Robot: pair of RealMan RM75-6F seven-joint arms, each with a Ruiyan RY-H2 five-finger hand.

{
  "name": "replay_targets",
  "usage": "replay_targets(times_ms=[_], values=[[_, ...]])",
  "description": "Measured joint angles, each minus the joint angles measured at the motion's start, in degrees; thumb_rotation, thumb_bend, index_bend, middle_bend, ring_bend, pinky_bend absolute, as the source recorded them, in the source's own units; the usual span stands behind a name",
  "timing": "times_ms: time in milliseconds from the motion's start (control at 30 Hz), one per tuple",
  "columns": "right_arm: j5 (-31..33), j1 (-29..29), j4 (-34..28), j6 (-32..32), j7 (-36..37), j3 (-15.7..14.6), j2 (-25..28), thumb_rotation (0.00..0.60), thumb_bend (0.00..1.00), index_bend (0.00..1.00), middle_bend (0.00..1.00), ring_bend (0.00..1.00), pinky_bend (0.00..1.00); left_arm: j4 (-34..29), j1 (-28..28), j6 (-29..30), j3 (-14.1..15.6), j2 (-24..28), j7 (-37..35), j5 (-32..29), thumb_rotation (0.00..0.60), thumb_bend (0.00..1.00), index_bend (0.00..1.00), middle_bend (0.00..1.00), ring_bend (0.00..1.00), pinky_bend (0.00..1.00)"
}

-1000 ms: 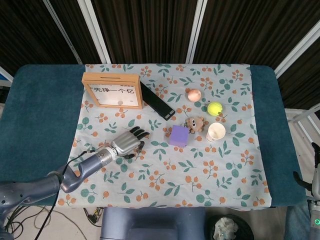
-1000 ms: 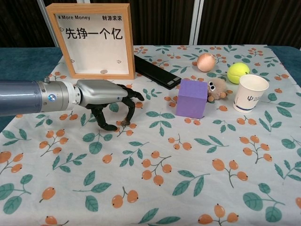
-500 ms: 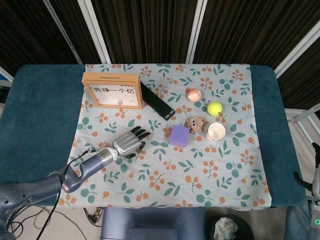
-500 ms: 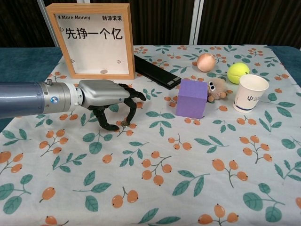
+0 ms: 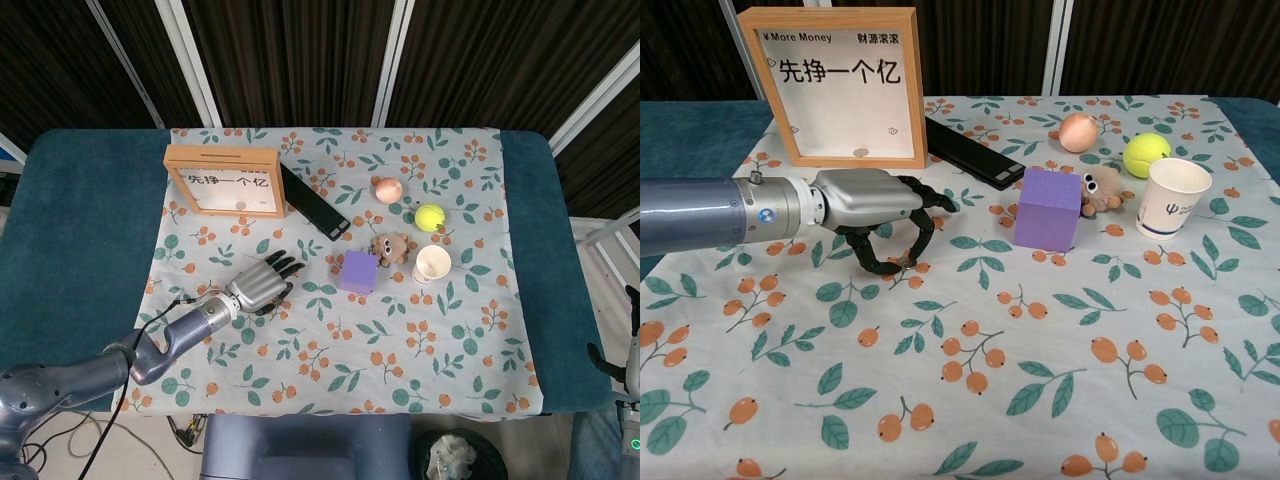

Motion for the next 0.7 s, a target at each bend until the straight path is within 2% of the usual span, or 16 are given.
replay_targets(times_ms=[700], values=[[0.18,0.10,-0.23,-0.40,0.24,-0.06,0.16,0.600,0.26,0.13,0.03,0.00,0.00,1.44,0.05,-0.08,-0.12,-0.83,1.85,-0.29,0.600,0.31,0.41,0.04,0.00,0.00]])
